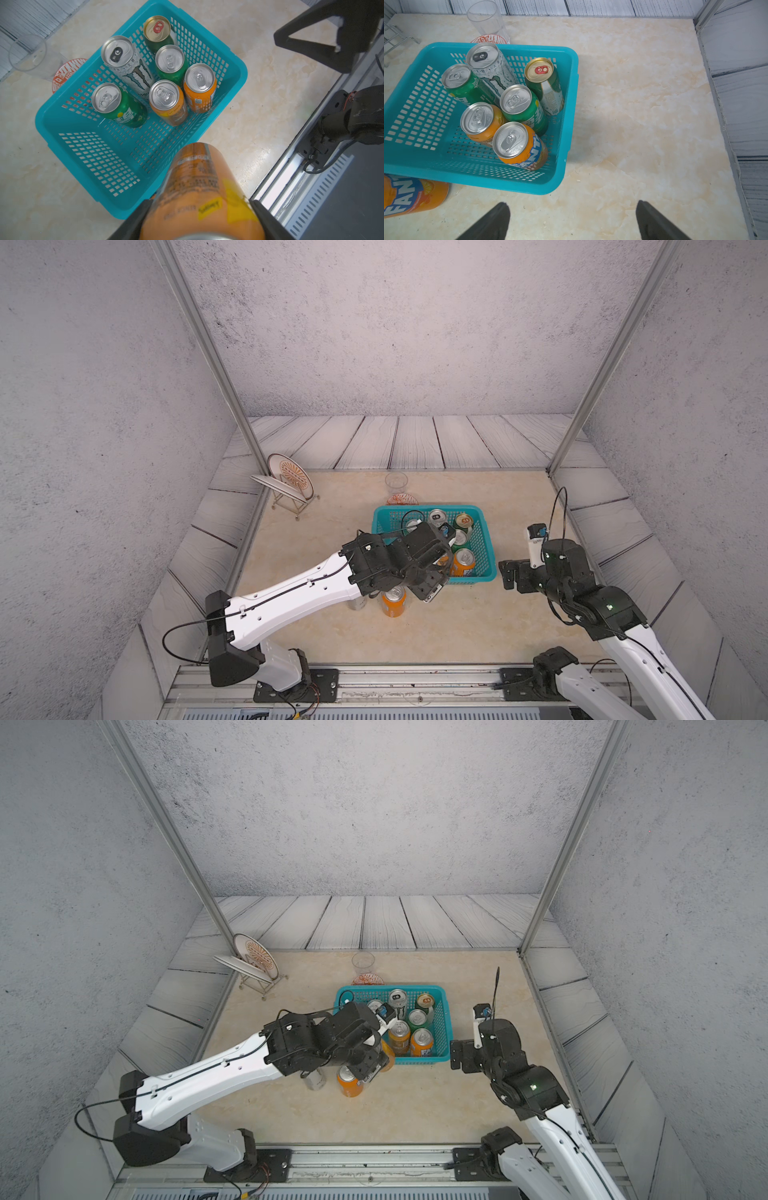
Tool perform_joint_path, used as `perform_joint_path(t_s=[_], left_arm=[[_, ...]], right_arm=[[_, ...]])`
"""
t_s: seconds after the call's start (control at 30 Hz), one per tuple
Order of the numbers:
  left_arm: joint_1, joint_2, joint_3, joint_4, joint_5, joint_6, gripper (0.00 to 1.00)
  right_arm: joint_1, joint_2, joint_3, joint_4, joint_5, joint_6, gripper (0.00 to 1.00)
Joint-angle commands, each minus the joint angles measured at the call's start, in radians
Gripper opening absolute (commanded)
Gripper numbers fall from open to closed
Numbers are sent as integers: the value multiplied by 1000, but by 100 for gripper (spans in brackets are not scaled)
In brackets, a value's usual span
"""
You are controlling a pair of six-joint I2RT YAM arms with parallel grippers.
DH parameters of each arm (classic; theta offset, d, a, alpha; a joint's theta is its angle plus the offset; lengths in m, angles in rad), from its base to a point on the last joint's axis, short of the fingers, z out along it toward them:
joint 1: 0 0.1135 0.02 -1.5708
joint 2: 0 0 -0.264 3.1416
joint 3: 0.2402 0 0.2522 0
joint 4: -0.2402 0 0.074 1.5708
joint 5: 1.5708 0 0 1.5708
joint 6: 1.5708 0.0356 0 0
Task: Take out the drinks from the basket
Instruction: Pick up the drink from the basket, then place the drink at the center of the board.
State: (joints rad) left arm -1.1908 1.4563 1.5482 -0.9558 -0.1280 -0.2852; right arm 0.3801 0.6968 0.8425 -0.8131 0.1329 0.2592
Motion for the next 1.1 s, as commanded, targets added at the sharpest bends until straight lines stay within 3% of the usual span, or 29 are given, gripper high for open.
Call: perform_joint_path(t_s=[0.0, 0.33, 1.07], left_arm=[[-25, 7, -4, 48, -19, -20, 68], [-69, 51, -63, 122, 18, -70, 68], [-73, 180, -191, 200, -65, -119, 68]], right_arm=[[-4, 0, 10, 7, 5, 9, 99], [-4, -2, 11, 4, 7, 11, 99], [-4, 15, 16, 6, 7, 10, 99]])
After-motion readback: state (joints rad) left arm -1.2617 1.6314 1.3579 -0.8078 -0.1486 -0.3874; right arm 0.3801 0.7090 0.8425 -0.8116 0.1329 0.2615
